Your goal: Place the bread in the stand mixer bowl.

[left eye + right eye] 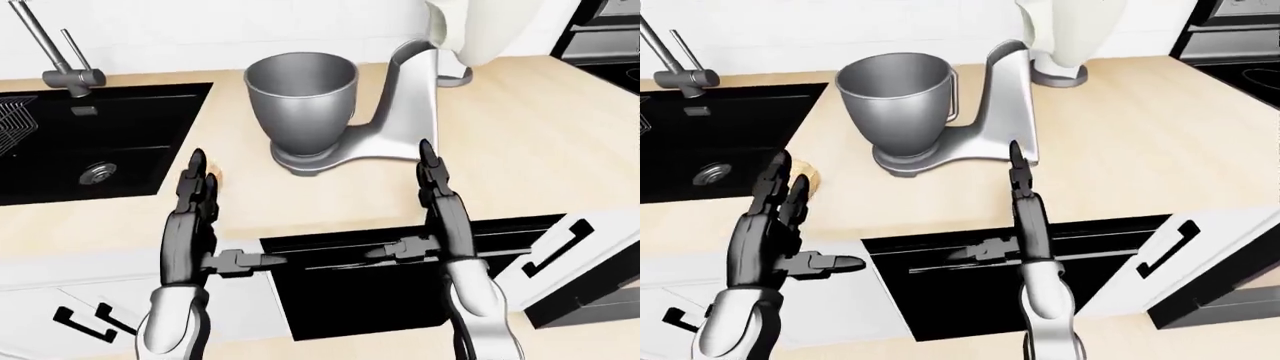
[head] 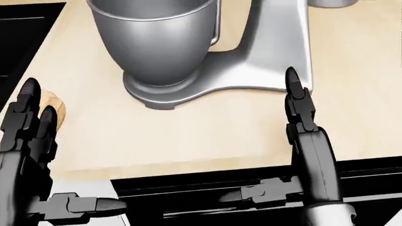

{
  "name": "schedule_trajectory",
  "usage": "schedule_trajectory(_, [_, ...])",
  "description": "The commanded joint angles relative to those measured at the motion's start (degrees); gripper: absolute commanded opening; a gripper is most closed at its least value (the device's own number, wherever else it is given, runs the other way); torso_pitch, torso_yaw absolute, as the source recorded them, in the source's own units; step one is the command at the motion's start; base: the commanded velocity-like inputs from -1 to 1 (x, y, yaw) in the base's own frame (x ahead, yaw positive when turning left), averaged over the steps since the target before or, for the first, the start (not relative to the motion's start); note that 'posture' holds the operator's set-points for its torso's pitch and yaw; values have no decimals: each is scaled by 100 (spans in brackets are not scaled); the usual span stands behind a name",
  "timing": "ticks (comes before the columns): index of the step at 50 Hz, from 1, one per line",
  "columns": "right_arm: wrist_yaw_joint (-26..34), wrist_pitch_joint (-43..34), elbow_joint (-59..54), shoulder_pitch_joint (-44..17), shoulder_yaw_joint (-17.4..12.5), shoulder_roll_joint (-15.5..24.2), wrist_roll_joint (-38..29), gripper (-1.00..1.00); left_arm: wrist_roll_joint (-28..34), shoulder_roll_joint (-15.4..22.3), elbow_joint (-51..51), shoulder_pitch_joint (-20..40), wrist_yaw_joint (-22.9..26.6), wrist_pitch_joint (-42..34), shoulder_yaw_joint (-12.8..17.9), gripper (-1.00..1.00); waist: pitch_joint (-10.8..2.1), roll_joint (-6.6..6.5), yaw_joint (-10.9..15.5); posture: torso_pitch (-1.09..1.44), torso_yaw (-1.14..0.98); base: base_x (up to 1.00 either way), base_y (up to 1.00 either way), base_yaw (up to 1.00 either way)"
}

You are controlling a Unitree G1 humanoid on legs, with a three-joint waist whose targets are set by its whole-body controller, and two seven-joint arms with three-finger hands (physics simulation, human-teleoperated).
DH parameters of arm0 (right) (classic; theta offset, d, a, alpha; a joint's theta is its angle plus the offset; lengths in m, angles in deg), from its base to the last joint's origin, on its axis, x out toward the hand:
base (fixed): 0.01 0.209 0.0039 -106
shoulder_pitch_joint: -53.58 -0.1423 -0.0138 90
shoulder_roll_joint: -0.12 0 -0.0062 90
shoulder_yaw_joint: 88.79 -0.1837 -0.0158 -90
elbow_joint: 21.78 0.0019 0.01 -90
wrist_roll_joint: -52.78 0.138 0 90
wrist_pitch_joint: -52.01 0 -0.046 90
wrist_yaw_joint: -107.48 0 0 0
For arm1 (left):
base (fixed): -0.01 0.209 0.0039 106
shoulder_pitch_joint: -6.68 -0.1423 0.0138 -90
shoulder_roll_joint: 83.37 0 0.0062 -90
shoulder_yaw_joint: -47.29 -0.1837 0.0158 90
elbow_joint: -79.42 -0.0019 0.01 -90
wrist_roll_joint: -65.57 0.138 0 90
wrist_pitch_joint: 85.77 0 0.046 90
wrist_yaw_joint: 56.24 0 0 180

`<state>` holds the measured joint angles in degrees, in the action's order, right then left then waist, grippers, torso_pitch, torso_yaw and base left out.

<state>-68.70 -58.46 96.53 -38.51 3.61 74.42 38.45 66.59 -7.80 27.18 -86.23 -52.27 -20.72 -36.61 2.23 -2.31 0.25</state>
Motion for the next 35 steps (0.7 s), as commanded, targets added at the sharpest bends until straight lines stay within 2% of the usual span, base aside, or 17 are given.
schedule_trajectory(1, [-70,192,259,-95,-49,21,-19,100,-22,-1,175,77,12,147,-35,100,-46,31,0,0,0,5,0,0])
schedule_trajectory(2, [-72,197,258,-94,-50,21,-16,100,-21,-1,171,73,13,154,-38,100,-15,103,18,0,0,5,0,0])
schedule_trajectory(3, [-76,193,263,-94,-49,21,-19,100,-18,1,165,76,12,154,-37,100,-67,159,29,0,0,5,0,0])
schedule_trajectory(5, [-88,203,263,-89,-53,19,-15,100,-24,-2,201,65,18,139,-43,100,-136,487,30,0,0,5,0,0])
schedule_trajectory(6, [-100,218,252,-85,-59,21,-15,100,-27,0,230,65,20,116,-42,100,-139,384,15,0,0,5,0,0])
schedule_trajectory(7, [-105,227,245,-83,-61,20,-9,100,-32,0,241,67,22,109,-34,100,-22,351,-5,0,0,4,0,0])
schedule_trajectory(10, [-134,268,205,-66,-71,16,15,100,-62,-2,322,65,25,62,-7,100,-226,236,-8,0,0,0,0,0])
schedule_trajectory(15, [-147,317,148,-55,-78,24,50,100,-217,-11,684,106,-8,-175,121,100,-243,218,5,0,0,0,0,0])
schedule_trajectory(18, [-161,312,156,-33,-104,26,69,100,-394,54,1380,332,-71,-933,259,100,-243,218,-9,0,0,0,0,0])
schedule_trajectory(22, [-174,301,200,-18,-116,31,79,100,-770,132,2079,599,-205,-1565,678,100,-219,225,-17,0,0,0,0,0])
schedule_trajectory(26, [-178,313,213,-5,-121,35,87,100,-1549,538,2223,689,-634,-1586,1182,100,-192,195,-19,0,0,0,0,0])
schedule_trajectory(29, [-182,318,205,-3,-111,33,83,100,-2555,1156,2223,566,-1375,-1325,1513,100,-178,157,-20,0,0,0,0,0])
schedule_trajectory(30, [-184,326,205,3,-115,32,89,100,-3234,1662,2223,741,-1888,-1411,1710,100,-170,146,-29,0,0,0,0,0])
schedule_trajectory(31, [-184,322,209,5,-115,33,86,100,-3682,2045,2223,701,-2291,-1323,1735,100,-163,131,-38,0,0,0,0,0])
schedule_trajectory(32, [-180,311,238,15,-122,35,91,100,-3700,2127,2223,464,-2377,-1001,1691,100,-157,115,-33,0,0,0,0,0])
schedule_trajectory(33, [-176,304,266,26,-135,36,101,100,-3646,2066,2224,515,-2345,-1079,1785,100,-145,111,-29,0,0,0,0,0])
schedule_trajectory(35, [-179,299,291,26,-126,37,92,100,-3139,1644,2189,706,-1888,-1400,1897,100,-122,113,-25,0,0,0,0,0])
